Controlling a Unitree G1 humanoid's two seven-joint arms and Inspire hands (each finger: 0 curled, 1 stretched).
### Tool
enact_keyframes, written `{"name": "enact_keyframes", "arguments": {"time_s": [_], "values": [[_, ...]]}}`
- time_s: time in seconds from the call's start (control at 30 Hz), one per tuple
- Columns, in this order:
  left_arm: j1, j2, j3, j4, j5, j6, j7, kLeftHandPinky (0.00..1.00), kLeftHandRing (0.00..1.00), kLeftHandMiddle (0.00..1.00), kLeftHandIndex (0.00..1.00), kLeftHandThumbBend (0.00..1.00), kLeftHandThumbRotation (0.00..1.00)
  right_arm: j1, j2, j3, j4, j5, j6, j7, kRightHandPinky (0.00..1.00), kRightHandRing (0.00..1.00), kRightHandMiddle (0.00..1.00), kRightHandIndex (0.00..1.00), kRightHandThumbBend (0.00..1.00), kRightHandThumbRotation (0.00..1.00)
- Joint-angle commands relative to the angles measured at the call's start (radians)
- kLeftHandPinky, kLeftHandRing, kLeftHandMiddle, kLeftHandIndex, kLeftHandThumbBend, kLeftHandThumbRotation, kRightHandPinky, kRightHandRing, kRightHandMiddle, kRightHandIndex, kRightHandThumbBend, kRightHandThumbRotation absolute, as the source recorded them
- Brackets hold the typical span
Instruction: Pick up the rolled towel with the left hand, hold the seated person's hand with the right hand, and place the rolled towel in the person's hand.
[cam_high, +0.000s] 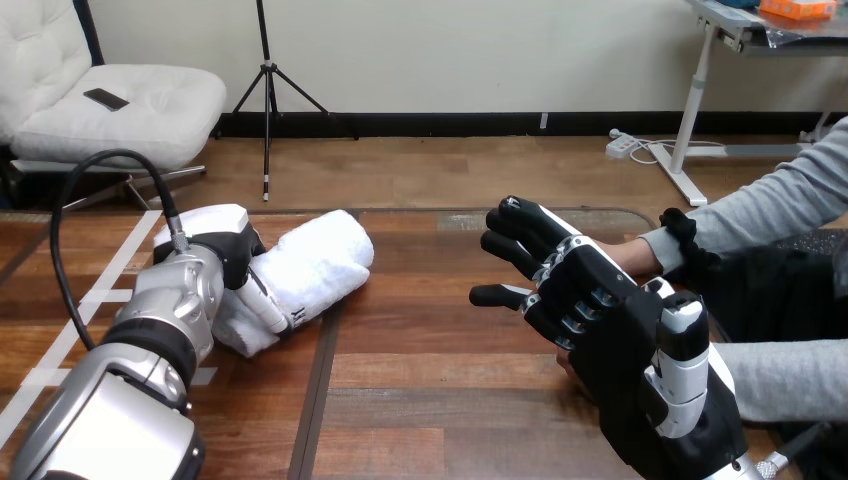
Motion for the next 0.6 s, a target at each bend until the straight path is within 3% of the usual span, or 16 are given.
{"name": "enact_keyframes", "arguments": {"time_s": [0.0, 0.3, 0.4, 0.57], "values": [[-0.024, -0.005, -0.022, -0.013, 0.017, 0.002, 0.031, 0.49, 0.65, 0.73, 0.76, 0.86, 0.11, -0.055, 0.012, -0.001, -0.037, 0.016, -0.025, -0.007, 0.77, 0.94, 0.93, 0.90, 0.92, 1.00], [-0.025, -0.009, -0.029, -0.011, 0.021, 0.014, 0.056, 0.39, 0.54, 0.65, 0.73, 0.85, 0.06, -0.054, 0.013, 0.000, -0.039, 0.013, -0.024, -0.013, 0.77, 0.93, 0.92, 0.89, 0.94, 1.00], [-0.026, -0.011, -0.039, -0.011, 0.029, 0.021, 0.059, 0.39, 0.54, 0.65, 0.72, 0.85, 0.06, -0.055, 0.014, 0.001, -0.038, 0.011, -0.029, -0.015, 0.76, 0.93, 0.92, 0.89, 0.94, 1.00], [-0.029, -0.014, -0.060, -0.010, 0.045, 0.031, 0.060, 0.44, 0.63, 0.73, 0.75, 0.86, 0.10, -0.056, 0.018, 0.000, -0.035, 0.008, -0.038, -0.019, 0.75, 0.92, 0.92, 0.89, 0.94, 1.00]]}}
